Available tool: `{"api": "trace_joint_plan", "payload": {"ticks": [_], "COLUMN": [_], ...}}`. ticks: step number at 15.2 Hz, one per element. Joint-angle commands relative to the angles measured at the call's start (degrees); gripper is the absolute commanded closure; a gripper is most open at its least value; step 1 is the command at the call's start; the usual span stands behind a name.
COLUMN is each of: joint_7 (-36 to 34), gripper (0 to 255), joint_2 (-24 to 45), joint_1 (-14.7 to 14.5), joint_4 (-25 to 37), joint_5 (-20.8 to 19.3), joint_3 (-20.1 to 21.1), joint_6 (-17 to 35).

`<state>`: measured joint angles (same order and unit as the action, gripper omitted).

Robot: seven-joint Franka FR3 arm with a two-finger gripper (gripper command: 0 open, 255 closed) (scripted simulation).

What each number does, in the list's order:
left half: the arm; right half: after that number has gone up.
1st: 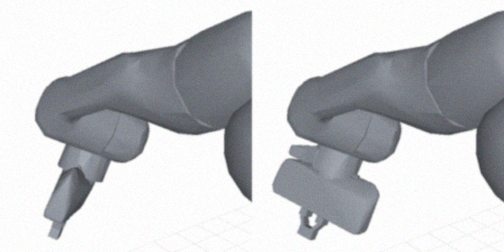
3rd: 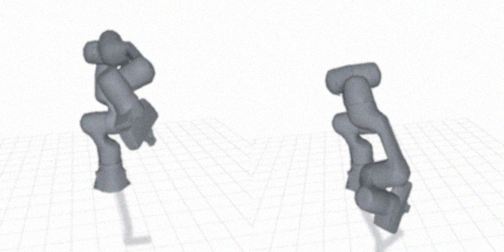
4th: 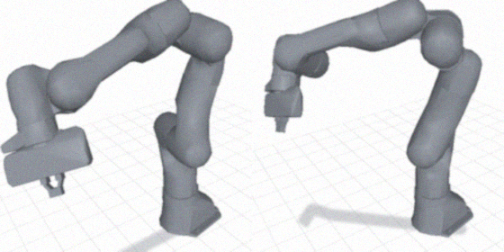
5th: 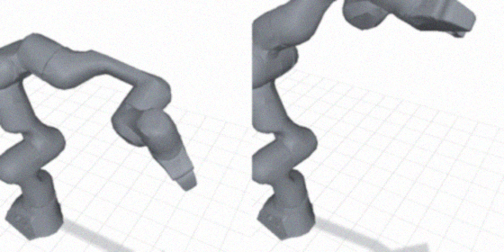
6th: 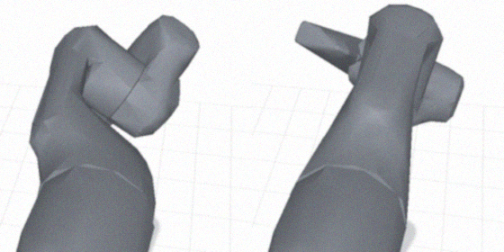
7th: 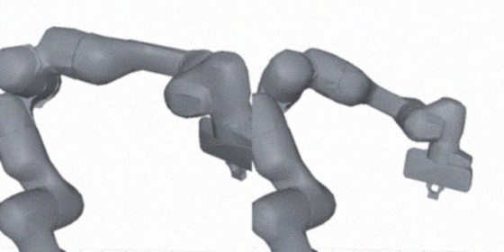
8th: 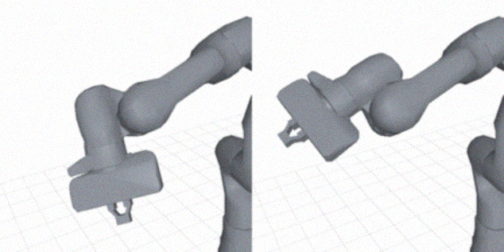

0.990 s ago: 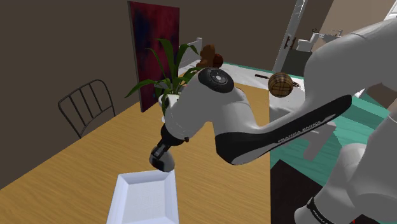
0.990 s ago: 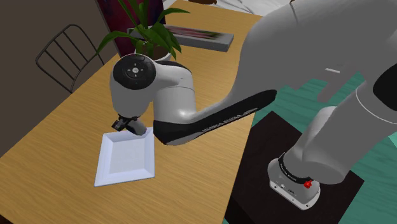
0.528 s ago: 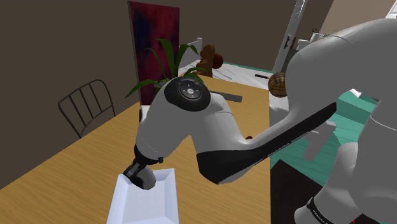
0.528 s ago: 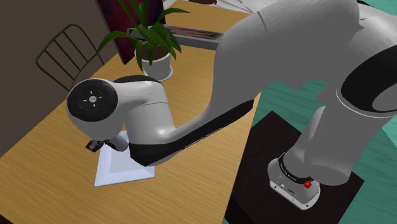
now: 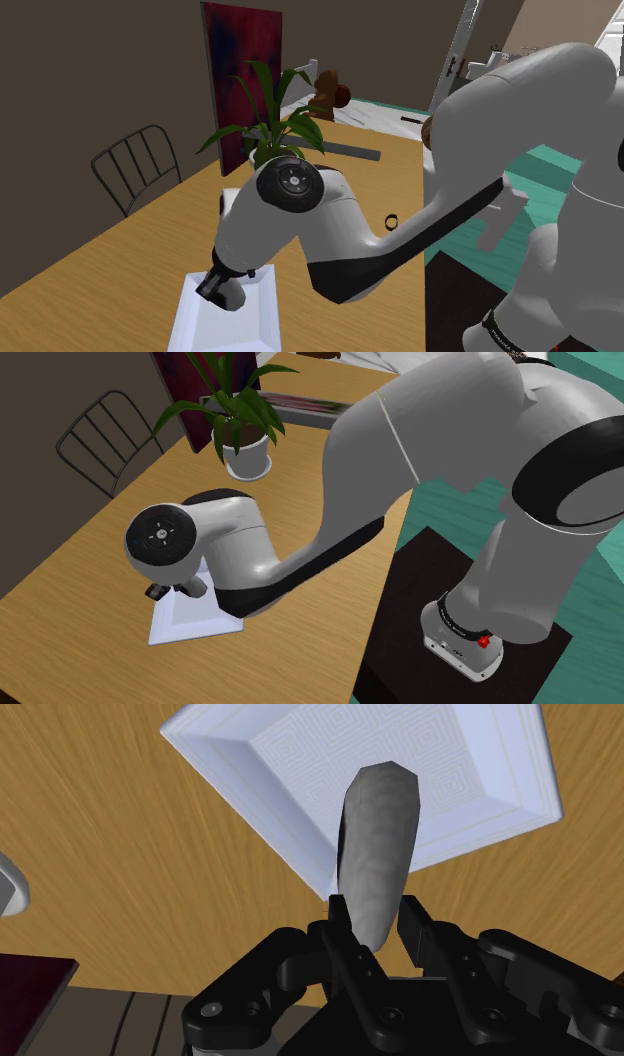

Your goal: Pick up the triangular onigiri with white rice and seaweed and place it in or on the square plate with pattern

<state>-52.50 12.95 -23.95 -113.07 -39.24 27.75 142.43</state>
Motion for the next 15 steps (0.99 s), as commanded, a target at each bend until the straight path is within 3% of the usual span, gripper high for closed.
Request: {"api": "trace_joint_plan", "payload": {"ticks": [1, 9, 15], "joint_7": [-1.1, -6.3, -6.3], "gripper": [255, 255, 255], "joint_2": [0.6, 4.1, 4.1], "joint_1": [-0.2, -1.6, -1.6], "joint_4": [-0.6, -1.7, -1.7], "joint_5": [-1.2, -6.9, -6.9], "joint_3": [-0.4, -2.4, -2.4], "joint_6": [1.0, 4.3, 4.3]}}
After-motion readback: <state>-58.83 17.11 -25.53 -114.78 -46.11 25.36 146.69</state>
